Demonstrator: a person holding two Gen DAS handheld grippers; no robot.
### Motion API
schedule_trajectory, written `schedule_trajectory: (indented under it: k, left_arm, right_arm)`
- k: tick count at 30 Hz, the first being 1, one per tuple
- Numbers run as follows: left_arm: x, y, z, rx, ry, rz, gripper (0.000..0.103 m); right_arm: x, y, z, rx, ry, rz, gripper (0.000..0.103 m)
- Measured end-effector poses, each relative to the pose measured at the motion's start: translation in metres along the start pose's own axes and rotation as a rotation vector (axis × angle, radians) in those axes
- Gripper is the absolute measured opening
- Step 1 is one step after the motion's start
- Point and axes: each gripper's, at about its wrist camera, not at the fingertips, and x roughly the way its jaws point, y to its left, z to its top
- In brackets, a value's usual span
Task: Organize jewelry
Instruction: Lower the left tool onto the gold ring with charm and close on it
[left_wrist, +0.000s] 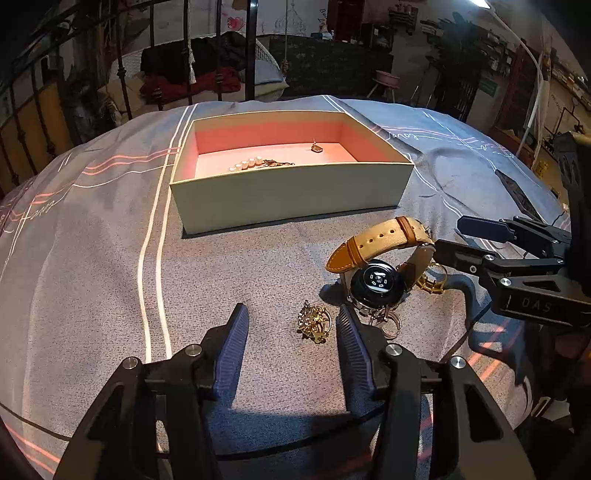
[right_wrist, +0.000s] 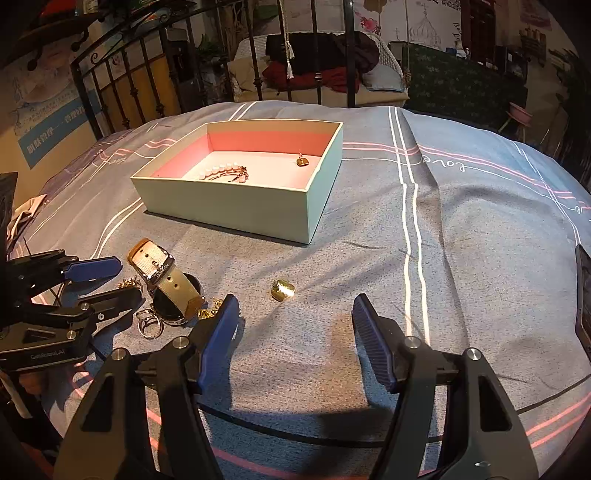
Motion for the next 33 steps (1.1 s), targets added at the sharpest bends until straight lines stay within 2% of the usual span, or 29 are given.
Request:
schedule_trajectory:
  k: [1, 3, 4, 11, 18, 20, 22, 25, 27, 28, 30, 32, 33]
  left_arm:
    - [0.0, -0.001, 0.0, 0.008, -0.006, 0.0, 0.041]
    - [0.0, -0.003, -0.001, 0.023, -0.015, 0.002, 0.021]
    - [-0.001, -0.003, -0.001, 0.026, -0.019, 0.0, 0.017]
    - [-0.009, 0.008, 0.002, -0.031, -0.045, -0.048, 0.017]
    - [-0.019, 0.035, 0.013, -0.165, -0.059, -0.127, 0.017]
    - [-0.022, 0.035, 0.015, -0.168, -0.074, -0.114, 0.017]
    - [-0.025, 0.03, 0.016, -0.124, -0.084, -0.091, 0.017]
    - [-0.027, 0.03, 0.017, -0.145, -0.1, -0.129, 0.017]
    - [-0.029, 0.031, 0.018, -0.16, -0.12, -0.126, 0.017]
    - [-0.032, 0.033, 0.018, -0.176, -0.144, -0.167, 0.017]
    - [-0.032, 0.037, 0.02, -0.211, -0.153, -0.188, 0.019]
    - [-0.019, 0.042, 0.021, -0.232, -0.081, -0.109, 0.022]
    - [-0.014, 0.045, 0.019, -0.232, -0.059, -0.096, 0.022]
  right_arm:
    - [0.0, 0.001, 0.0, -0.003, 0.0, -0.001, 0.065]
    - [-0.001, 0.002, 0.0, -0.009, -0.002, -0.001, 0.065]
    - [-0.001, 0.002, 0.0, -0.01, -0.003, -0.001, 0.065]
    - [-0.003, 0.004, 0.001, -0.023, -0.013, 0.004, 0.065]
    - [0.002, 0.009, 0.007, -0.048, -0.002, 0.019, 0.06]
    - [0.005, 0.012, 0.009, -0.063, 0.007, 0.022, 0.06]
    - [0.008, 0.015, 0.011, -0.075, 0.017, 0.028, 0.06]
    - [0.012, 0.017, 0.012, -0.081, 0.024, 0.038, 0.06]
    - [0.013, 0.018, 0.012, -0.082, 0.026, 0.039, 0.06]
    - [0.012, 0.017, 0.012, -0.078, 0.026, 0.04, 0.06]
    - [0.013, 0.016, 0.012, -0.073, 0.028, 0.046, 0.06]
    - [0.013, 0.015, 0.012, -0.071, 0.03, 0.048, 0.06]
    - [0.013, 0.016, 0.011, -0.073, 0.029, 0.047, 0.06]
